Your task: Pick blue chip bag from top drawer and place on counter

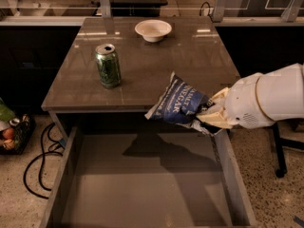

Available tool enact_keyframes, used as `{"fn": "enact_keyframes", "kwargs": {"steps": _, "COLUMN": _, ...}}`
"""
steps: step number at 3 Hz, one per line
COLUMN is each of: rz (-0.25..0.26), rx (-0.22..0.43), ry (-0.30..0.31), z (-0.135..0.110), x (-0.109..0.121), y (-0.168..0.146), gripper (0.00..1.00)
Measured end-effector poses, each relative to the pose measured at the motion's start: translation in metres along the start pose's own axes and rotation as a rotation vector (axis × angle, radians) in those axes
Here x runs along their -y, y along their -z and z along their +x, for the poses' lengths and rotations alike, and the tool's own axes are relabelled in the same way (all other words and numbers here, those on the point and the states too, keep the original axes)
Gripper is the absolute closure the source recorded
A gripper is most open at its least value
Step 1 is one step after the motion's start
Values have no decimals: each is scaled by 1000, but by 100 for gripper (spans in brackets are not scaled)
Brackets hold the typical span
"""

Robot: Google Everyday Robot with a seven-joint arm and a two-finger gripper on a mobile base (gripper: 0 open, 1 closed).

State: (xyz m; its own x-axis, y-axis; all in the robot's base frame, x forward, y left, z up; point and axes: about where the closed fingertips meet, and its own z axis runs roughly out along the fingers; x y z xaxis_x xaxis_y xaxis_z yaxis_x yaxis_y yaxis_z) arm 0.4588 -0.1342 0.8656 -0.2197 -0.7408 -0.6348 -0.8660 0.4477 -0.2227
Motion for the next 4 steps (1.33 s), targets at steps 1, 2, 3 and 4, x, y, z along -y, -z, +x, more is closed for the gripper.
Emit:
{"fn": "enact_keyframes", "kwargs": {"steps": 1, "rz": 41, "rx": -18, "ry": -27, "z": -2, "x": 42, "y": 10, "gripper": 100}}
{"fn": "enact_keyframes", "kwargs": {"steps": 2, "rz": 65, "rx": -43, "ry": -42, "z": -6, "x": 83, "y": 12, "gripper": 100}}
{"fn": "enact_keyframes", "kwargs": {"steps": 3, "rz": 83, "rx": -78, "ry": -58, "z": -8, "x": 119, "y": 9, "gripper": 100}}
{"fn": "enact_keyframes", "kwargs": {"steps": 4, "rz": 116, "rx": -109, "ry": -79, "z": -9, "x": 153, "y": -1, "gripper": 100}}
